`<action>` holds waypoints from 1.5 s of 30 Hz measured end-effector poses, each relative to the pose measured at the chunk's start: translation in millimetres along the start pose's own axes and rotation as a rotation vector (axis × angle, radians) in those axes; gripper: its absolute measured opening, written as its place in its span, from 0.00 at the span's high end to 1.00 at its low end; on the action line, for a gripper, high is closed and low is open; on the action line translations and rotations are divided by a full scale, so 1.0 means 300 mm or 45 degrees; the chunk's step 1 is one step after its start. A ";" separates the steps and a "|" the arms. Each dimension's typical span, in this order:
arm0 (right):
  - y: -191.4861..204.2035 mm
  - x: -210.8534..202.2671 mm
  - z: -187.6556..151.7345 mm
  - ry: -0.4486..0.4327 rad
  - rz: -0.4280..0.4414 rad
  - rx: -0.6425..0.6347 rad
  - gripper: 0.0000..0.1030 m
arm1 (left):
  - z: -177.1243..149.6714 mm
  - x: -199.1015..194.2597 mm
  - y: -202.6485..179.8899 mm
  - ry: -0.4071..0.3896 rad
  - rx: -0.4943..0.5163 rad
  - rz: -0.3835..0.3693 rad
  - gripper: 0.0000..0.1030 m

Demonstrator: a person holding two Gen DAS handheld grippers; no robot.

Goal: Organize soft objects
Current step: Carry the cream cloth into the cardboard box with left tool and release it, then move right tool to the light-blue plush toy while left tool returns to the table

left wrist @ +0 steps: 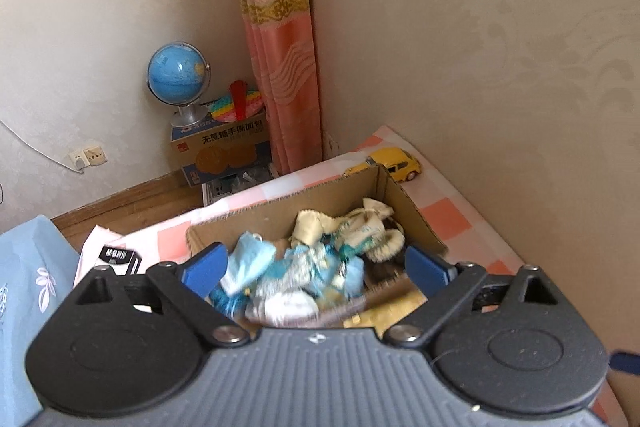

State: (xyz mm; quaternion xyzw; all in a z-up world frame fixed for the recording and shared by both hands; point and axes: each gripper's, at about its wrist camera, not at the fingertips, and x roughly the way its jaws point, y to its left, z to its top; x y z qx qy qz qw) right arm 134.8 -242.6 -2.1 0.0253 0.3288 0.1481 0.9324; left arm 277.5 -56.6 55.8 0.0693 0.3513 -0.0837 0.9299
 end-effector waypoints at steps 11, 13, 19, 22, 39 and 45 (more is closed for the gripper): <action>0.014 -0.041 -0.015 -0.014 -0.029 0.005 0.00 | -0.223 -0.187 0.035 -0.048 -0.105 0.012 0.03; 0.017 -0.049 -0.018 -0.018 -0.034 0.005 0.00 | -0.257 -0.195 0.038 -0.044 -0.108 0.018 0.03; 0.027 -0.061 -0.031 -0.015 -0.053 -0.005 0.00 | -0.335 -0.181 0.040 0.005 -0.098 0.012 0.03; 0.025 -0.057 -0.038 -0.004 -0.055 -0.003 0.00 | -0.371 -0.173 0.031 0.012 -0.084 0.013 0.03; 0.058 0.058 -0.033 0.081 -0.077 -0.091 0.00 | -0.503 -0.162 0.003 0.054 -0.047 0.005 0.03; 0.103 0.106 -0.010 0.091 -0.069 -0.196 0.00 | -0.537 -0.178 0.026 0.060 -0.067 -0.018 0.03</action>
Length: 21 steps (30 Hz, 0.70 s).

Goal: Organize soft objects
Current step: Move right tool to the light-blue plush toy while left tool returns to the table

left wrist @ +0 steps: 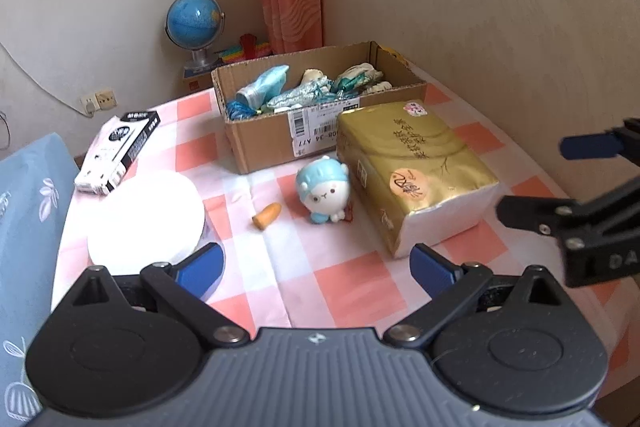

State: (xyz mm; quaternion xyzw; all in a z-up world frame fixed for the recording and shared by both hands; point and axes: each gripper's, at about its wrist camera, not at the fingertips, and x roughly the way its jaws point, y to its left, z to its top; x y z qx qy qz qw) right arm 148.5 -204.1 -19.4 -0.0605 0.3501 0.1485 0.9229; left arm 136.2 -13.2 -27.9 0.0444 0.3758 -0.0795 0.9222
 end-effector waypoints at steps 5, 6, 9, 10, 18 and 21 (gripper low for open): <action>0.043 0.030 0.058 -0.005 0.023 -0.100 0.00 | -0.022 -0.003 0.031 0.009 -0.010 -0.014 0.03; 0.055 0.037 0.075 -0.008 0.033 -0.122 0.00 | -0.027 -0.002 0.038 0.012 -0.006 -0.011 0.03; 0.096 0.059 0.122 -0.018 0.064 -0.195 0.00 | -0.041 -0.002 0.060 0.021 -0.004 0.008 0.03; 0.108 0.068 0.132 -0.025 0.079 -0.216 0.00 | -0.046 -0.002 0.068 0.023 -0.012 0.012 0.03; 0.229 0.173 0.213 -0.010 0.245 -0.398 0.06 | -0.086 0.018 0.120 0.053 -0.097 -0.009 0.03; 0.275 0.218 0.232 0.024 0.294 -0.483 0.15 | -0.093 0.025 0.133 0.059 -0.099 0.001 0.03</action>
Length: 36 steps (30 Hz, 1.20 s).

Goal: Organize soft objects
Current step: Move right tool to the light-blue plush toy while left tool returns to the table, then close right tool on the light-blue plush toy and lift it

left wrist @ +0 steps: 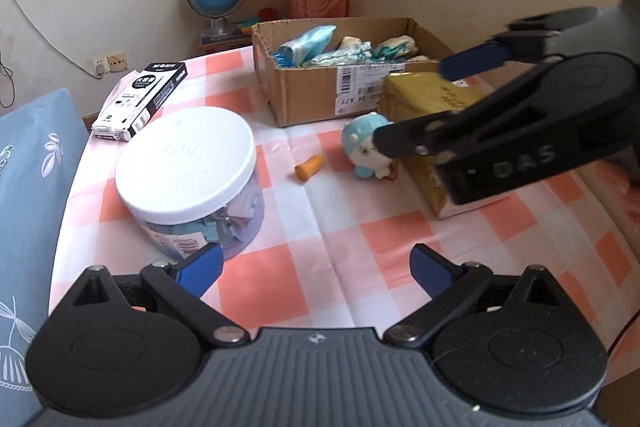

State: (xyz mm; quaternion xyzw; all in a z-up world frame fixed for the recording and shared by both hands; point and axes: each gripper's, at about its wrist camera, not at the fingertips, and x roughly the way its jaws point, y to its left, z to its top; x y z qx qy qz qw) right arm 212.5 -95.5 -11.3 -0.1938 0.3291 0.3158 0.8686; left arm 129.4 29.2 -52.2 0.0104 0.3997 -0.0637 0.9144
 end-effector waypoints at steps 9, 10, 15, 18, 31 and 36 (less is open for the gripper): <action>0.010 0.131 0.047 0.083 0.087 -0.109 0.24 | -0.016 0.018 0.015 0.014 -0.026 -0.006 0.04; 0.009 0.143 0.052 0.087 0.104 -0.112 0.24 | -0.018 0.020 0.015 0.016 -0.027 -0.006 0.04; 0.001 0.194 0.052 0.131 0.114 -0.136 0.24 | -0.020 0.024 0.010 0.017 -0.024 -0.013 0.04; -0.002 0.219 0.050 0.154 0.100 -0.151 0.25 | -0.022 0.027 0.009 0.017 -0.027 -0.015 0.04; 0.017 0.280 0.028 0.229 0.029 -0.246 0.37 | -0.026 0.036 0.012 0.025 -0.034 -0.030 0.04; 0.025 0.287 0.020 0.240 -0.002 -0.276 0.43 | -0.026 0.037 0.011 0.026 -0.032 -0.032 0.04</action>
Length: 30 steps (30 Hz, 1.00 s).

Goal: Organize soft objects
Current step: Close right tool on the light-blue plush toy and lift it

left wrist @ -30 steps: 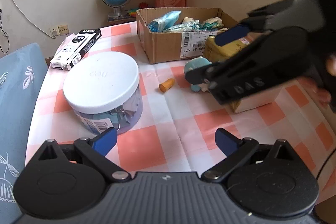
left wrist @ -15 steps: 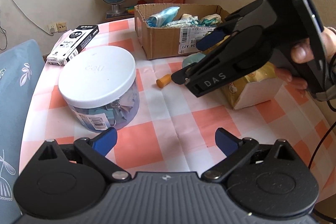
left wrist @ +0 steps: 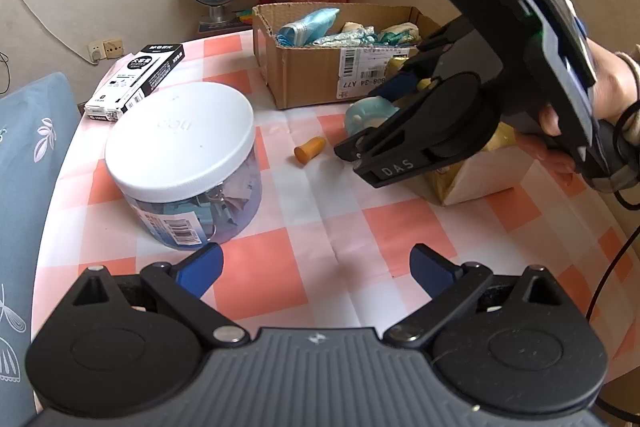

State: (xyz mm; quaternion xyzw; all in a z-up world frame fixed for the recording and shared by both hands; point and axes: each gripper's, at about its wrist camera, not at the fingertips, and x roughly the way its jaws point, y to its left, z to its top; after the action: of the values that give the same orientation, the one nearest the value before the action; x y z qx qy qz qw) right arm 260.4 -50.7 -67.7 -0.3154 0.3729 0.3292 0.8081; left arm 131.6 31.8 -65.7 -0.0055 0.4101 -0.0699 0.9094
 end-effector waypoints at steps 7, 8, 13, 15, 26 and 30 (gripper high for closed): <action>0.000 -0.009 0.001 -0.003 0.008 0.021 0.49 | -0.001 0.000 -0.002 0.002 0.002 0.000 0.04; -0.004 -0.014 0.001 -0.006 0.042 0.040 0.49 | 0.000 -0.001 -0.002 0.002 0.002 0.000 0.04; -0.006 -0.022 0.003 -0.013 0.107 0.091 0.49 | 0.000 0.001 -0.004 0.004 0.003 -0.001 0.04; -0.002 -0.012 0.000 -0.004 0.087 0.085 0.49 | -0.001 0.002 -0.005 0.005 0.004 -0.002 0.04; -0.007 -0.058 -0.006 -0.055 0.056 0.140 0.49 | 0.001 -0.004 -0.002 0.000 0.012 0.001 0.05; -0.026 -0.147 -0.019 -0.124 0.032 0.225 0.49 | 0.008 -0.012 -0.016 -0.009 0.050 -0.004 0.06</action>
State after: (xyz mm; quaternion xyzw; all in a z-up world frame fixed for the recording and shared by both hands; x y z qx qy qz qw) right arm 241.7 -72.6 -33.0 -0.2218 0.3649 0.3200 0.8457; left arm 130.4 27.5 -61.1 0.0115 0.4056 -0.0794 0.9105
